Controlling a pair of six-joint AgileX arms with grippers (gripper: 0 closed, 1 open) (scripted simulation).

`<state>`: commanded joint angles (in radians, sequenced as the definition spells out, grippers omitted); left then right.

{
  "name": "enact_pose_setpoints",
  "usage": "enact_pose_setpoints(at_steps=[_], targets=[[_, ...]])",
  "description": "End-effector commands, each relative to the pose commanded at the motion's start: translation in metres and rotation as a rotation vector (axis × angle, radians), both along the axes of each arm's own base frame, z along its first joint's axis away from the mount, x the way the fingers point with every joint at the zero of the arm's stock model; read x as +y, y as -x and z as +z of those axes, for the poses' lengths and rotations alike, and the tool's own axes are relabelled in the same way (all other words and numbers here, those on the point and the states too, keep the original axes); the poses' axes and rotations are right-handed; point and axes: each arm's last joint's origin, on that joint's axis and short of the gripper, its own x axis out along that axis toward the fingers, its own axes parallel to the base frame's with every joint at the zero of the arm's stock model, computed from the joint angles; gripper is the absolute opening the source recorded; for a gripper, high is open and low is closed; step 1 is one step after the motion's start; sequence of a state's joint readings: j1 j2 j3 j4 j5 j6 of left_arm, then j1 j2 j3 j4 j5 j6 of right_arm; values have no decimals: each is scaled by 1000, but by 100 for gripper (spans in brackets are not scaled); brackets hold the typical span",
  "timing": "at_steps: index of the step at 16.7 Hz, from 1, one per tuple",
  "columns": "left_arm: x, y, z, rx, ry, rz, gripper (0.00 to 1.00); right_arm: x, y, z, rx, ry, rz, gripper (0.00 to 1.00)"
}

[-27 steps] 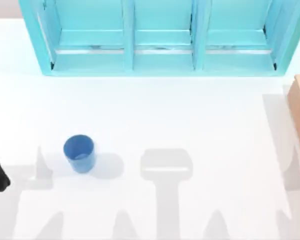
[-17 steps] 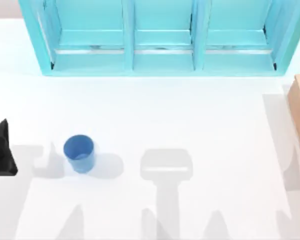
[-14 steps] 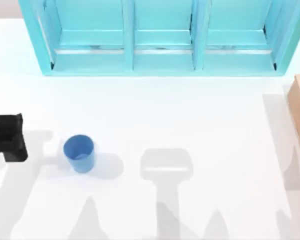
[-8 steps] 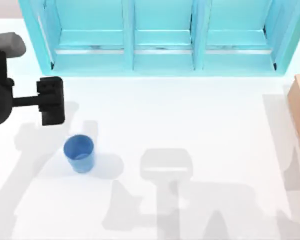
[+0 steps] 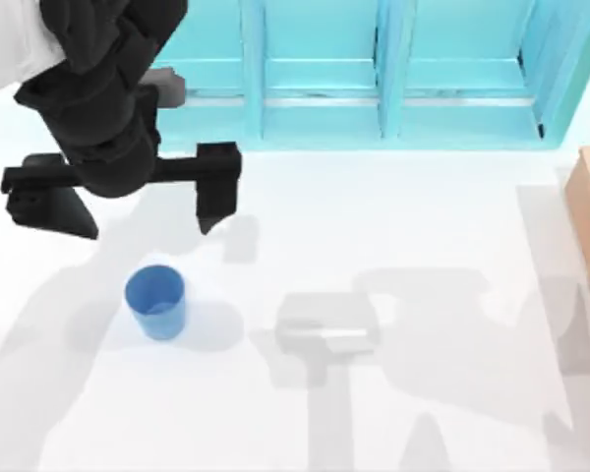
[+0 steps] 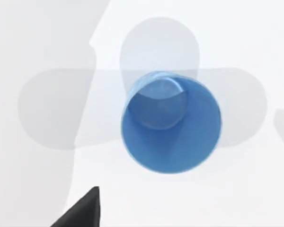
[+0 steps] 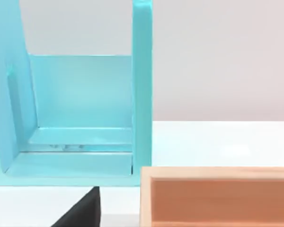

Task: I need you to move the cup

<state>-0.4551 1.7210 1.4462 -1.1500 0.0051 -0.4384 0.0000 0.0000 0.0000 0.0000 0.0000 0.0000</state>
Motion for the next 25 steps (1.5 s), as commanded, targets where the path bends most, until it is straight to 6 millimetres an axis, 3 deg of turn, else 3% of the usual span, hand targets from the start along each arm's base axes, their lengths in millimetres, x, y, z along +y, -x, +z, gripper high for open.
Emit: enact_pose_setpoints(at_steps=[5,12,20,25], targets=[[-25,-17,-19,124,-66,-7,100,0,0,0,0,0,0,100],[-25,-18,-24,130,-69,-6,100,0,0,0,0,0,0,100],[-27,-20,-109,122,-65,-7,100,0,0,0,0,0,0,100],[-26,-18,-119,129,-69,-7,100,0,0,0,0,0,0,100]])
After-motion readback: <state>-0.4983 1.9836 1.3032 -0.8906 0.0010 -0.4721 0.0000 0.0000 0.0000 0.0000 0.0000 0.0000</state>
